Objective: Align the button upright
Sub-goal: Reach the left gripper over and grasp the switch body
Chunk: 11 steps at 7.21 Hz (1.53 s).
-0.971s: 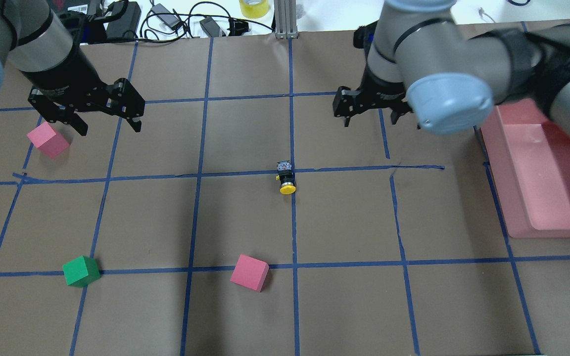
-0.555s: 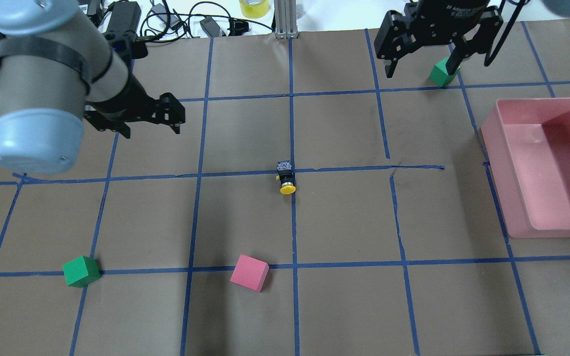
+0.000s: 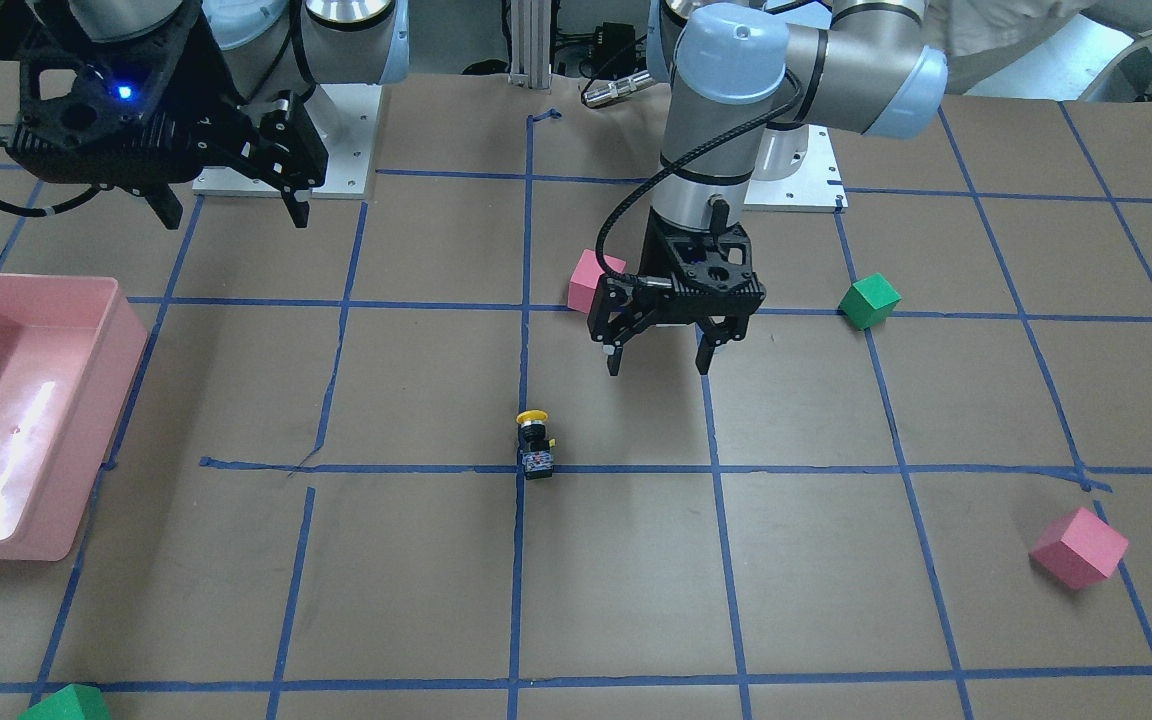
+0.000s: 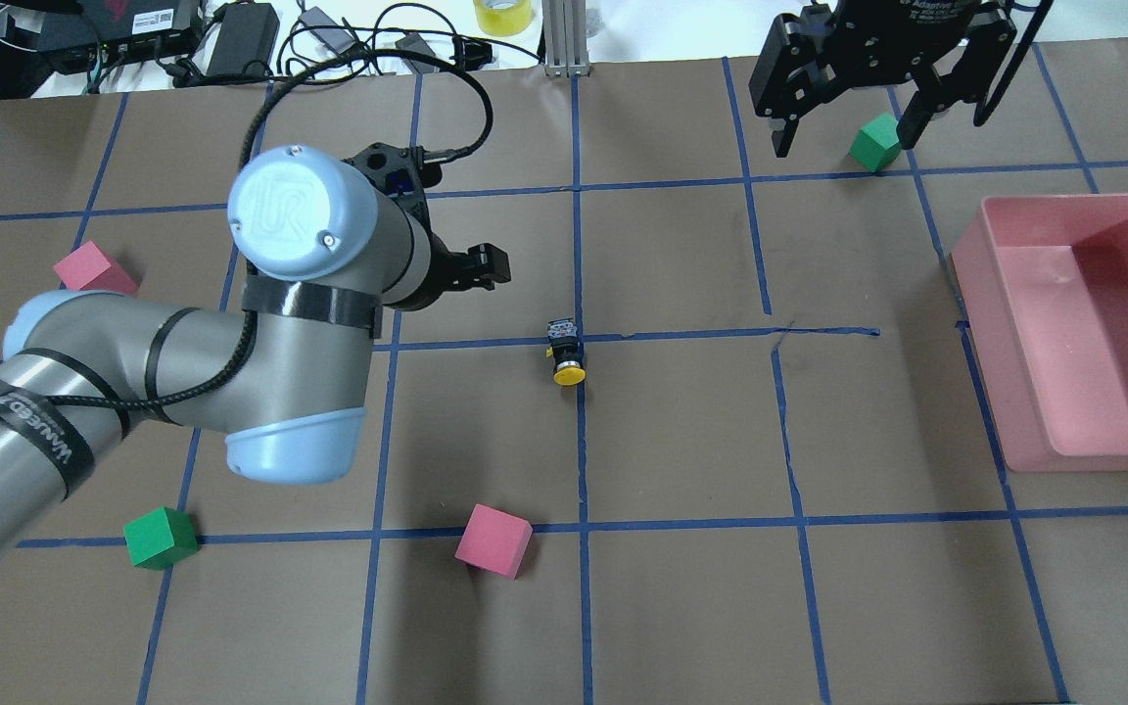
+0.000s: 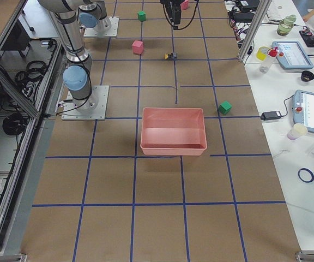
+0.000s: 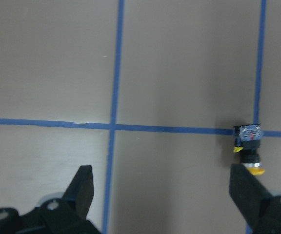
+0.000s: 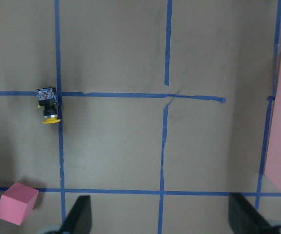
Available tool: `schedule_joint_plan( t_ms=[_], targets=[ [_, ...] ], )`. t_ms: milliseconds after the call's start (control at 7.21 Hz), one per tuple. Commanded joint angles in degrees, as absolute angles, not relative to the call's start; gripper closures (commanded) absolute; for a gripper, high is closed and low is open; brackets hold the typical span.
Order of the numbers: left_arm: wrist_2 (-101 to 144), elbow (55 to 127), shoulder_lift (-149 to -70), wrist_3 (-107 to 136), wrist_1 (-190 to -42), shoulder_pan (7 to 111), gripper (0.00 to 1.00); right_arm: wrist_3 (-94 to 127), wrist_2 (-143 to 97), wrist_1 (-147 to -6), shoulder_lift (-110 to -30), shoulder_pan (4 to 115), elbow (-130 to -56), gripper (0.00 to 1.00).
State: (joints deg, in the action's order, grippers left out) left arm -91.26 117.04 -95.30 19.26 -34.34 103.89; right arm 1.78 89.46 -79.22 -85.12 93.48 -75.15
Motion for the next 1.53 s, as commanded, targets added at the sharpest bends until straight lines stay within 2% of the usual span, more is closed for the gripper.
schedule_joint_plan(
  t_ms=[0, 416, 693, 1248, 1387],
  targets=[
    [-91.49, 118.92, -99.3, 22.66, -26.66, 107.3, 0.0, 2.02, 89.74, -79.8, -85.08, 92.9, -75.67, 0.0],
    [-95.62, 118.92, -106.76, 26.27, -19.28, 111.52, 0.0, 2.2, 89.65, -87.96, -84.64, 92.72, -75.76, 0.0],
    [-95.62, 118.92, -111.6, 31.37, -13.56, 112.93, 0.0, 2.29, 89.65, -88.68, -84.73, 92.72, -78.3, 0.0],
    [-95.63, 117.87, -118.38, 34.98, -10.11, 114.87, 0.0, 2.46, 89.56, -88.77, -84.9, 92.72, -78.75, 0.0],
    [-95.63, 117.43, -118.82, 35.07, -10.11, 114.96, 0.05, 2.55, 89.56, -88.77, -84.9, 92.72, -78.84, 0.0]
  ],
)
